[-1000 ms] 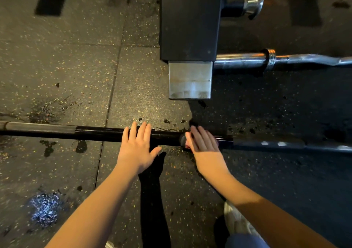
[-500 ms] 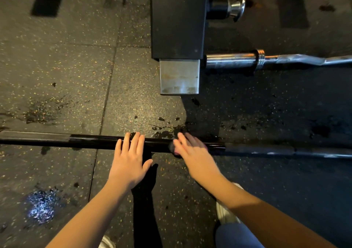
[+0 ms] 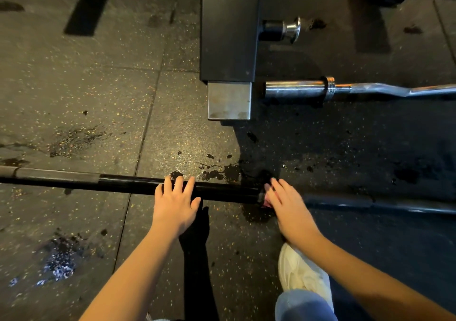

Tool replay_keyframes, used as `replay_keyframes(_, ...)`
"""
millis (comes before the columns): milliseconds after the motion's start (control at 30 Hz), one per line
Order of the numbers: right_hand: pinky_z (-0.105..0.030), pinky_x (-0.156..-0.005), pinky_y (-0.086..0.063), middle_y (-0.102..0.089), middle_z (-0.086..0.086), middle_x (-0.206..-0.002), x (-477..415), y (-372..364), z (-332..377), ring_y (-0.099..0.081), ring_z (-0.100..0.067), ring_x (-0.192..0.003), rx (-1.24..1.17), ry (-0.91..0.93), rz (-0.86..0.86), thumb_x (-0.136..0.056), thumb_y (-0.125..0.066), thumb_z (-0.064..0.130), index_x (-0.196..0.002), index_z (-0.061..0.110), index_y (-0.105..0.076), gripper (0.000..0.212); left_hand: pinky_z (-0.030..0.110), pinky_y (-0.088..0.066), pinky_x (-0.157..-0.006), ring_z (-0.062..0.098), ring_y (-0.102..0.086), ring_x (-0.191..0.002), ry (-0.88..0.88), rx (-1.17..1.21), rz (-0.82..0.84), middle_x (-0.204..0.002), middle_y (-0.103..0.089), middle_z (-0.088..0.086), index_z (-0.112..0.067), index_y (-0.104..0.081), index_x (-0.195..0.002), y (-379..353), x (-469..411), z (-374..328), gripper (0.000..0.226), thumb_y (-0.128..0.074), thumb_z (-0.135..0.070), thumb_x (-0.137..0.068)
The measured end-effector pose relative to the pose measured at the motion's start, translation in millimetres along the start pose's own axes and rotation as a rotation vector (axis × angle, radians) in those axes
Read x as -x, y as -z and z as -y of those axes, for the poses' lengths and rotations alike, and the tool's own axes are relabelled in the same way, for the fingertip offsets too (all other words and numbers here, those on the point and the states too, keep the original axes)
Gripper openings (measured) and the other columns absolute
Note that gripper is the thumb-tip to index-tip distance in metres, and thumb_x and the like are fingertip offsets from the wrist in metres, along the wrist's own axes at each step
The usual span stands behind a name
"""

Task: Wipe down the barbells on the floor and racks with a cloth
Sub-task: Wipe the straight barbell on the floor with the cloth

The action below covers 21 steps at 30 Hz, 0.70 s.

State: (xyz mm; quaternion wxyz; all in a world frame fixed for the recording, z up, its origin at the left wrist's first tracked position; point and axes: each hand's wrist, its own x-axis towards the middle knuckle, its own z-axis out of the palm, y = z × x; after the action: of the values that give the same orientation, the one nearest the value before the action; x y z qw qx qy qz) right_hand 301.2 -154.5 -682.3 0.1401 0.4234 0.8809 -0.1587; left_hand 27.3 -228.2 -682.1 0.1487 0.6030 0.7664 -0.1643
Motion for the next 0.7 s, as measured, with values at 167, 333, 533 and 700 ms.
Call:
replay_keyframes(167, -0.043, -0.115, -0.026, -0.032, -0.01, -0.155, -45, -16, 39, -0.028, -0.029, -0.143, -0.099, 0.166, -0.067, -0.082, -0.066, 0.01, -0.15, 0.016, -0.029, 0.078, 0.054, -0.024, -0.109, 0.038, -0.033, -0.135, 0.022, 0.003, 0.019, -0.143, -0.045, 0.008, -0.011, -0.041, -0.142, -7, -8, -11, 0.057, -0.046, -0.042, -0.095)
replay_keyframes(333, -0.037, -0.107, -0.033, -0.05, -0.01, -0.142, -22, -20, -12, -0.05, -0.028, -0.128, -0.055, 0.135, -0.125, -0.07, -0.082, 0.015, -0.14, 0.015, -0.048, 0.078, 0.06, -0.036, -0.098, 0.042, -0.049, -0.122, 0.006, 0.051, -0.04, -0.127, -0.059, 0.014, -0.004, -0.057, -0.128, -10, -7, -12, 0.056, -0.04, -0.037, -0.085)
replay_keyframes(533, -0.044, -0.105, -0.04, -0.052, -0.008, -0.139, -22, -27, 7, -0.046, -0.029, -0.13, -0.087, -0.078, -0.164, -0.078, -0.073, 0.021, -0.141, 0.012, -0.047, 0.069, 0.066, -0.033, -0.098, 0.044, -0.046, -0.123, 0.006, 0.032, -0.039, -0.128, -0.058, 0.013, -0.005, -0.055, -0.13, -11, -6, -29, 0.062, -0.032, -0.042, -0.085)
replay_keyframes(700, -0.042, -0.104, -0.041, -0.052, -0.012, -0.139, -45, -22, 24, -0.049, -0.031, -0.128, -0.102, 0.106, -0.143, -0.072, -0.076, 0.015, -0.141, 0.011, -0.046, 0.075, 0.063, -0.027, -0.103, 0.04, -0.046, -0.124, -0.074, 0.031, -0.039, -0.129, -0.057, 0.011, -0.008, -0.053, -0.131, -10, -10, -57, 0.061, -0.032, -0.043, -0.086)
